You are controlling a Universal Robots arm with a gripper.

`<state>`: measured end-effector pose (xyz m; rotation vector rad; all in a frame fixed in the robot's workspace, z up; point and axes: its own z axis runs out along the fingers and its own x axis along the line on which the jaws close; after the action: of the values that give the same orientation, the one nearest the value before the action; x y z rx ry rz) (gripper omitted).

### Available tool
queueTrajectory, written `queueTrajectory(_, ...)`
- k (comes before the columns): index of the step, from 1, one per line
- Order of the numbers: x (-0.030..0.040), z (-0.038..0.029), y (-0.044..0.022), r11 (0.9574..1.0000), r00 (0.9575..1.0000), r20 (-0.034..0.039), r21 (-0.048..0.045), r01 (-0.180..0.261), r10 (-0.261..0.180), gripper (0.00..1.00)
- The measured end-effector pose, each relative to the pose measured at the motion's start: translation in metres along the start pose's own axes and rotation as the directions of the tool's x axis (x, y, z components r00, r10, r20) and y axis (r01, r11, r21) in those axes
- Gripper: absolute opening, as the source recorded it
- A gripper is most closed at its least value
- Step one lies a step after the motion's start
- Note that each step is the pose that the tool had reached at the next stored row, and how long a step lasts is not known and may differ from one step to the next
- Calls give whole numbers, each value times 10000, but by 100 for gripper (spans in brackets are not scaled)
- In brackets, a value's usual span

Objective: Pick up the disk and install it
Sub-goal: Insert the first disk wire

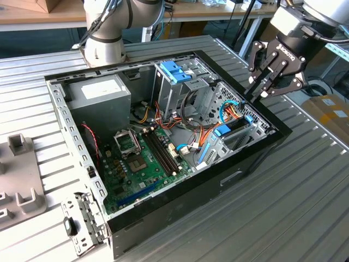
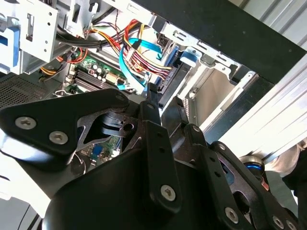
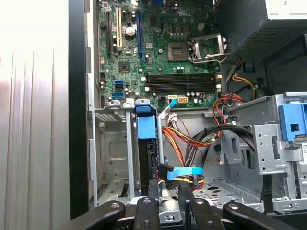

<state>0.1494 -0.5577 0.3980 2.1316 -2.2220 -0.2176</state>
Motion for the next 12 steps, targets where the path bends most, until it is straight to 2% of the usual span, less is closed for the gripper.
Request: queueTrajectory(12, -2, 110, 58, 10000, 10000, 0, 0, 0, 0, 31)
